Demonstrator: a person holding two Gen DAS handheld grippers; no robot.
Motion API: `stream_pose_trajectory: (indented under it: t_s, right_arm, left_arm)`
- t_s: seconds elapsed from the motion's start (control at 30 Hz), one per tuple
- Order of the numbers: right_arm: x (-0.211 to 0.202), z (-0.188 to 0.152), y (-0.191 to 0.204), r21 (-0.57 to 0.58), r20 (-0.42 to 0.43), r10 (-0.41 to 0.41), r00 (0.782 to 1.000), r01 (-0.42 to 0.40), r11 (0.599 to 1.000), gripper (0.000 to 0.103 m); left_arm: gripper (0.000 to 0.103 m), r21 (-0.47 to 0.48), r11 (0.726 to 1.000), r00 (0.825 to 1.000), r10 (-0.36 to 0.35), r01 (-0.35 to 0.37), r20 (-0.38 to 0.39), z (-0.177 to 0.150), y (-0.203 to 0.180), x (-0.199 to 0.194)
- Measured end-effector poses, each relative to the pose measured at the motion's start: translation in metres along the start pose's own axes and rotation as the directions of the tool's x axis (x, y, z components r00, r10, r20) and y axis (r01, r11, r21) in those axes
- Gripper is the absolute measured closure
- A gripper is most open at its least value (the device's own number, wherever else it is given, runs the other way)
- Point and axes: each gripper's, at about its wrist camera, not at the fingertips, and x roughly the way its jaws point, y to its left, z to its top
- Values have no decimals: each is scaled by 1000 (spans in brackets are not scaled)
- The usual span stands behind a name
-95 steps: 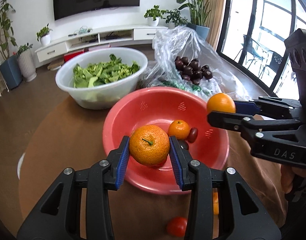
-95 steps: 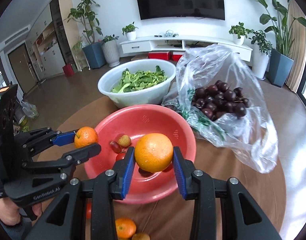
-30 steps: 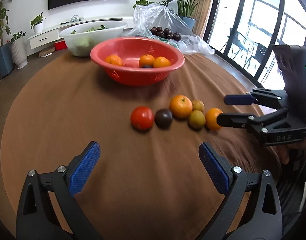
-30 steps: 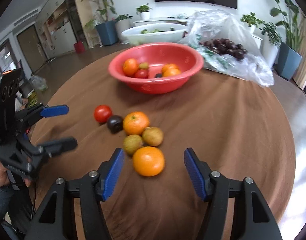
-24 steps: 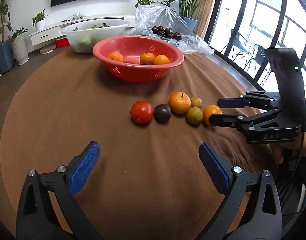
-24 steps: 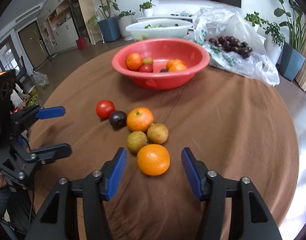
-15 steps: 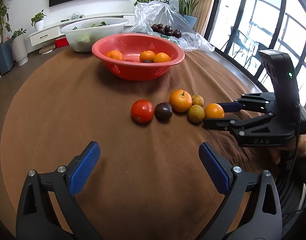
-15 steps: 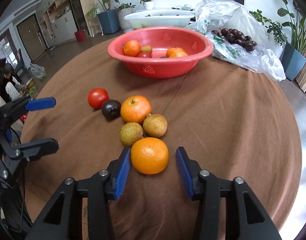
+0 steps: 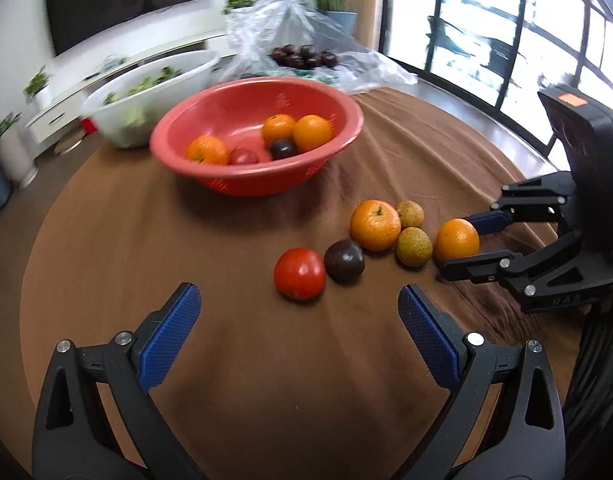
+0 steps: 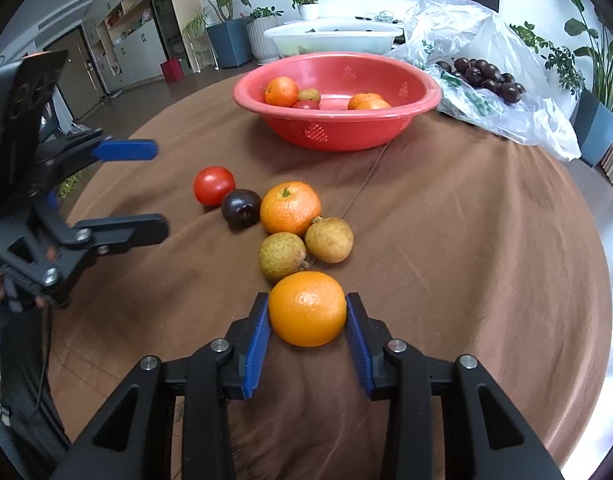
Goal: Organize fruits
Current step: 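Grasp the orange with the right tool while the left tool grasps a red tomato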
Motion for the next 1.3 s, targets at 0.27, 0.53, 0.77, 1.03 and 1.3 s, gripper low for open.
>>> stream_pose_trajectory:
  t_s: [0.27, 0.53, 0.77, 1.03, 1.3]
  right_arm:
    - [-4, 2, -13, 58, 24, 26, 999, -27, 998, 63]
    - [-3, 3, -18, 79, 29, 33, 999, -35, 996, 63]
    - [-2, 3, -20, 86, 27, 35, 999, -37, 996, 63]
    - [-2, 3, -21, 95, 27, 30, 999, -33, 995, 63]
    - [-2, 3, -21, 95, 27, 31, 999, -34, 995, 63]
  left_arm:
    - [34, 165, 983, 994, -65, 78, -85, 15, 6, 28]
    - [53, 204, 964, 982, -144, 167, -122, 15, 7, 40]
    - [61, 208, 958, 977, -176, 199, -123, 12, 10, 39]
    - [68, 227, 954, 976, -168, 197, -139, 12, 11, 37]
    - [72, 199, 959, 975, -173, 199, -139, 12, 17, 38]
